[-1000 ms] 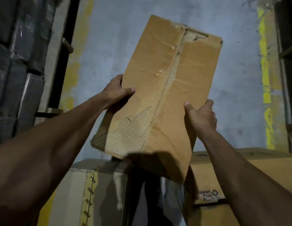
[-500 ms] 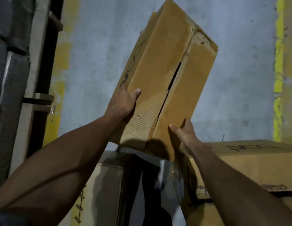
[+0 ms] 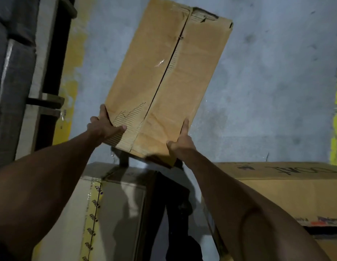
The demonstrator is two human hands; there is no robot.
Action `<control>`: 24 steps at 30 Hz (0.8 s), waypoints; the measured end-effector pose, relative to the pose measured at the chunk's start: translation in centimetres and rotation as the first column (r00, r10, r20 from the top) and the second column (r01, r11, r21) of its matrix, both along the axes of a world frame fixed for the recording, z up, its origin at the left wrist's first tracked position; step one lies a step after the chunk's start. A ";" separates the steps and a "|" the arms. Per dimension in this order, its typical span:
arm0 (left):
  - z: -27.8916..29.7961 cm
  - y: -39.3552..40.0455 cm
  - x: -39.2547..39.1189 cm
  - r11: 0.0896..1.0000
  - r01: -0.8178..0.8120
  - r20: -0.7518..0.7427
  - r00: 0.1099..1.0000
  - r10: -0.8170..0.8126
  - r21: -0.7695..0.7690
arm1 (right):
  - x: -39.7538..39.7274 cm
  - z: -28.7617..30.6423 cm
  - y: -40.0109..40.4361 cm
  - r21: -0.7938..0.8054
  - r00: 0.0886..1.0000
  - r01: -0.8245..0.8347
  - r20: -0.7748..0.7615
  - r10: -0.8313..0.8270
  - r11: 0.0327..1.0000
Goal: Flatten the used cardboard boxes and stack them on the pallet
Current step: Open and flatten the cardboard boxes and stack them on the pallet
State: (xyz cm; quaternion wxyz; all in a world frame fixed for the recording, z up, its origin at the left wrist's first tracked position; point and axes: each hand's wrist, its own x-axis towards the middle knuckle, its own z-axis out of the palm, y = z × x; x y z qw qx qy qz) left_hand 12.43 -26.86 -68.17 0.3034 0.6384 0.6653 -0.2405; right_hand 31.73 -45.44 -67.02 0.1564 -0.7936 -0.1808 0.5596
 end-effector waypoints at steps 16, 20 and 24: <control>4.7 -10.1 -4.0 0.994 0.109 0.278 0.954 -0.112 0.024 | -1.6 4.1 -4.5 -0.095 0.930 -0.078 0.351 0.107 0.992; 9.2 -14.8 -8.8 0.996 -0.084 0.372 0.924 0.084 -0.015 | -7.6 7.5 -7.1 -0.020 0.934 -0.080 0.349 0.081 0.997; 12.0 -18.9 -14.8 0.985 -0.170 0.414 0.894 0.170 -0.038 | -15.8 10.2 -10.2 0.032 0.956 -0.056 0.289 0.045 0.998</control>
